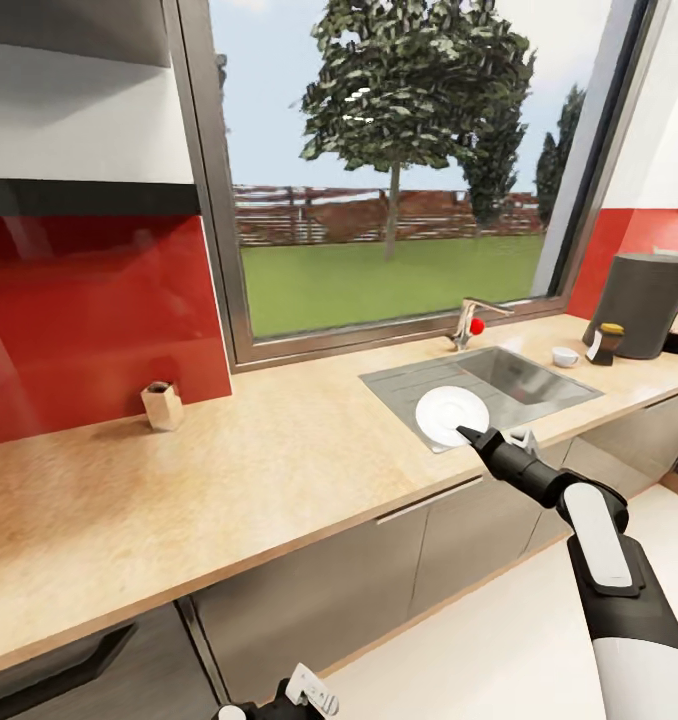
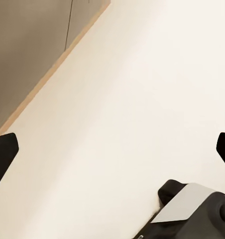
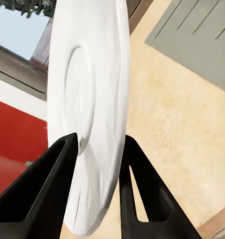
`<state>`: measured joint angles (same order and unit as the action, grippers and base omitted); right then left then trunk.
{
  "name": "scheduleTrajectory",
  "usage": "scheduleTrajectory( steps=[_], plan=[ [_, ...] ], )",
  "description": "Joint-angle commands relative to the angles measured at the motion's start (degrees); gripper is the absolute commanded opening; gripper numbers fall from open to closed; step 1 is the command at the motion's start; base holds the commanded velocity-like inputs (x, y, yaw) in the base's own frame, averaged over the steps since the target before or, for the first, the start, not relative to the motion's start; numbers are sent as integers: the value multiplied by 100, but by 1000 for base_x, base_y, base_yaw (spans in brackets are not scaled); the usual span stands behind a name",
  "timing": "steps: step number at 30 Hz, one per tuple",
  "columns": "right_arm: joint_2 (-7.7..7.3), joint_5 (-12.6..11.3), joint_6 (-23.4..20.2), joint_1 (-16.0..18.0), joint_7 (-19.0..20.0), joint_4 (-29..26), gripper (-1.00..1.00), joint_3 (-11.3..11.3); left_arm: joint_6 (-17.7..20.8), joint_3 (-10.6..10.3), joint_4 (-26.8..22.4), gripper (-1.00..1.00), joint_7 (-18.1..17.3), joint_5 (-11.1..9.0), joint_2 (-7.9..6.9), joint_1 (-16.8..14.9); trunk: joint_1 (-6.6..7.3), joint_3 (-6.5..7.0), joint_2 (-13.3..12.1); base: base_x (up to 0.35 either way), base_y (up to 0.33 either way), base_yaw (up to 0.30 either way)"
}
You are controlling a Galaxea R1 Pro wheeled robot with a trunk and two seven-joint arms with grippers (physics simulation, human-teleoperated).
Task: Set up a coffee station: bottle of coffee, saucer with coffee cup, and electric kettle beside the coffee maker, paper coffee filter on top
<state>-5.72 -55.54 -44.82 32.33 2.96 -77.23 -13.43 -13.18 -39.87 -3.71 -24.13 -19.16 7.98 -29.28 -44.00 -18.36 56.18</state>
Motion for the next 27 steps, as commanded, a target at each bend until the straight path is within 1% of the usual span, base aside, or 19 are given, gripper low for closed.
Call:
scheduleTrajectory(
  steps=[1,6,11,14,21,27],
  plan=[
    [0,21,-30,3,31,28,-100,-10,-28,-51,14,100,17,-53,2,-7,-2,-7,5,216,-151,-2],
    [-6,20,-33,1,38,104,-100,-10,-33,-55,18,100,108,-53,4,-7,-2,-7,5,223,-197,-1],
    [-8,32,-36,1,38,127,-100,-12,-35,-55,19,100,125,-53,2,-7,-2,-7,5,71,-274,-31],
    [-2,27,-36,1,38,129,-100,-14,-35,-55,19,100,127,-53,4,-7,-2,-3,5,11,-294,-208],
    [0,25,-36,0,38,129,-100,-11,-35,-62,19,100,128,-53,10,-7,-2,11,5,4,-297,-288],
    [0,25,-40,1,38,129,-100,-11,-27,-53,13,100,142,-53,2,-7,-2,24,5,131,-300,-296]
  ],
)
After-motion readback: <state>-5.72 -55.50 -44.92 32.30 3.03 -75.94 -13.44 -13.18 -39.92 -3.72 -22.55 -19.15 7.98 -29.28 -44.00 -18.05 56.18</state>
